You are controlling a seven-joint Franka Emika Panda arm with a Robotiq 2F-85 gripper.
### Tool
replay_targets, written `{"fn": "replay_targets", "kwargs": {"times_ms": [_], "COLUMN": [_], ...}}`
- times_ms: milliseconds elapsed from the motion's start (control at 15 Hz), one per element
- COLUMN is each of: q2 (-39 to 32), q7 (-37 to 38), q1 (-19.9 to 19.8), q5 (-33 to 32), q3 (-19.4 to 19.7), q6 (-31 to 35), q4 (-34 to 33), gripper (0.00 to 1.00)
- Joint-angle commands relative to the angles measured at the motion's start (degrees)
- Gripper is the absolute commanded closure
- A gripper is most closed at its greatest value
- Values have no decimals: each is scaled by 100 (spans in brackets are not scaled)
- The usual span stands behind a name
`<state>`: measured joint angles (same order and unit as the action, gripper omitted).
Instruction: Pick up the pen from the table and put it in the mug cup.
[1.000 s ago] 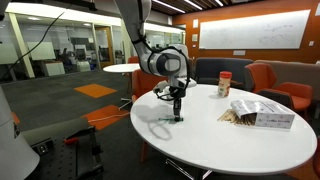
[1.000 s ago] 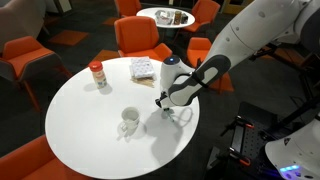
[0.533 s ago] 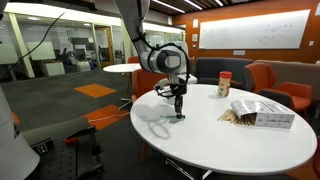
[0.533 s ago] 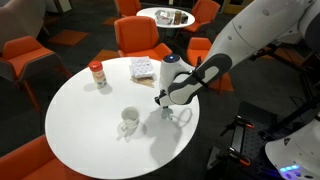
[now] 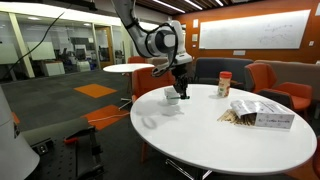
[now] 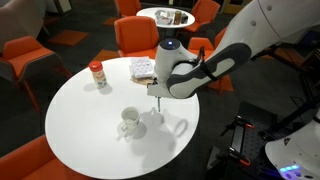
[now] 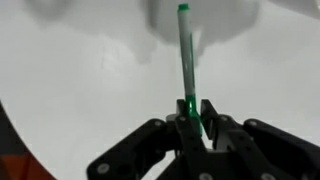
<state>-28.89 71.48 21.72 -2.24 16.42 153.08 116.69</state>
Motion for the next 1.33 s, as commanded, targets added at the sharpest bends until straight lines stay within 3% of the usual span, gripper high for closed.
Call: {"fn": "replay_targets", "kwargs": {"times_ms": [0,267,667,1267], "q2": [188,259,7,-652], "q7": [1517,3123,5105,5991], "q1": [560,1014,1376,1217], "q5": [-633,-1744,-3703,-5906], "q3": [373,458,198,-815], "q6": [-264,-636,-1431,-3084], "q4": [-79,-401,-1212,-2045], "gripper": [95,95,95,95]}}
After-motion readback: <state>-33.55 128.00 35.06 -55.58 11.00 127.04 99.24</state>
